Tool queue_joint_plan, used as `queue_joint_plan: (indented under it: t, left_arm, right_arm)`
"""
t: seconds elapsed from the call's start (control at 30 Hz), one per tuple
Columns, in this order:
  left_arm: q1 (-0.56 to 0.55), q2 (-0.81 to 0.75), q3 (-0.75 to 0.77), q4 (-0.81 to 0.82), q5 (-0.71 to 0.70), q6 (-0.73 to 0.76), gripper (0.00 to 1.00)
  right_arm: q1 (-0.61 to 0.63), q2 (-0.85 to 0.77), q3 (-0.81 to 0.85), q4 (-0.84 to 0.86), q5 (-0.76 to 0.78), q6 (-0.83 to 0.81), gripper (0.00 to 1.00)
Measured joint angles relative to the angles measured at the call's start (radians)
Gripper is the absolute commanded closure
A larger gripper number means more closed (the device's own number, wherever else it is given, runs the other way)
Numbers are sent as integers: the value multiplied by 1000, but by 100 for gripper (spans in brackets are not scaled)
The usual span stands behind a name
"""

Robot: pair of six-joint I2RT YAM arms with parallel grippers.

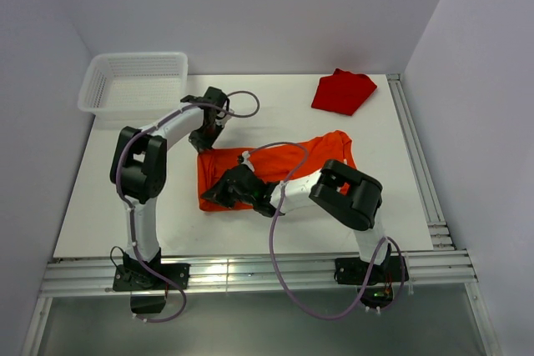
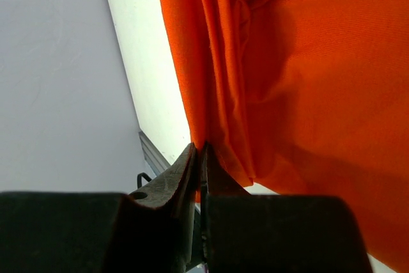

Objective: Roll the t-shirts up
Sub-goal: Roll the tshirt

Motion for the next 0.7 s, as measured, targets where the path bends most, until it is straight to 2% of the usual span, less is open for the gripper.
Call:
queue_joint_plan:
  t: [0.23,0.37,0.57,0.7]
  left_arm:
    - [-35,13,10,-1,-45,0,100]
    - [-58,34,14,2,-74,0,100]
    - [-80,53,14,8,-125,0,100]
    - [-92,54,14,20,-156,0,100]
  right_arm:
    - [0,0,-23,12,8,5,87]
    - [0,0,-35,10,18,6,87]
    - [1,0,-36,-9,24,5,78]
    - [7,0,-34,-62,36,-5,68]
